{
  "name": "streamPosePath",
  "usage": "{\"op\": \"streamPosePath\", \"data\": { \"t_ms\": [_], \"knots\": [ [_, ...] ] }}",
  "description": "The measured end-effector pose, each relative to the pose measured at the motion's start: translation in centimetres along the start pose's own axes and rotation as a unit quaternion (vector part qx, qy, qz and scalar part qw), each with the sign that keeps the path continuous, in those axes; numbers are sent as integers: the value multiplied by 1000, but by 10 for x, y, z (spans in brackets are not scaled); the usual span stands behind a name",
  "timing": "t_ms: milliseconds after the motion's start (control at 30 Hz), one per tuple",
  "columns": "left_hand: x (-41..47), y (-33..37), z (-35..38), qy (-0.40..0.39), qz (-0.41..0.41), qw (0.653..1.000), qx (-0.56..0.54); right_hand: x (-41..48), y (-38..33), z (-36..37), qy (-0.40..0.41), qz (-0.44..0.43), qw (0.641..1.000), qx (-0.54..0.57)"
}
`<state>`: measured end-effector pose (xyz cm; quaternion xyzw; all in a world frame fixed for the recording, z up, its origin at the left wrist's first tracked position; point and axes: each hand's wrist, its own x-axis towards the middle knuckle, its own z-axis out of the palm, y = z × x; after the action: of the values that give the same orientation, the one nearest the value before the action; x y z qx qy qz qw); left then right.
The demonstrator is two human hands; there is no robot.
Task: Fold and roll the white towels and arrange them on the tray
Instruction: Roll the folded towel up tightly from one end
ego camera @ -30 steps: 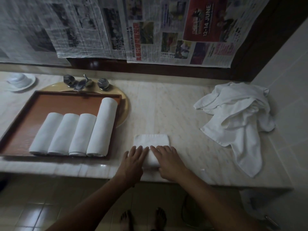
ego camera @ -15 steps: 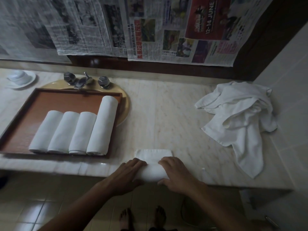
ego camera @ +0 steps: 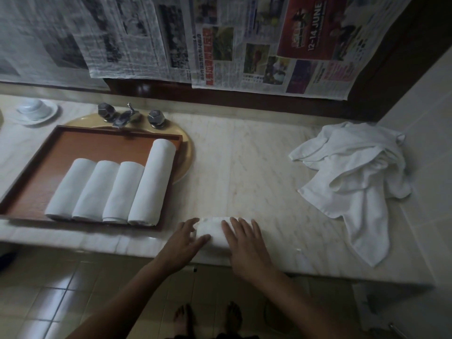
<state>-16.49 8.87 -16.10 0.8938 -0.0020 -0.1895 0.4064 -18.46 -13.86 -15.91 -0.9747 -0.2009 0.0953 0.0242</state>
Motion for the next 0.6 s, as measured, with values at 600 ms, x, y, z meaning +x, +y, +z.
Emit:
{"op": "streamPosePath", "data": {
  "t_ms": [600],
  "knots": [
    [0, 42, 30, 30, -168, 855, -490, 41, 19, -43, -139, -2, 986, 94]
  ]
}}
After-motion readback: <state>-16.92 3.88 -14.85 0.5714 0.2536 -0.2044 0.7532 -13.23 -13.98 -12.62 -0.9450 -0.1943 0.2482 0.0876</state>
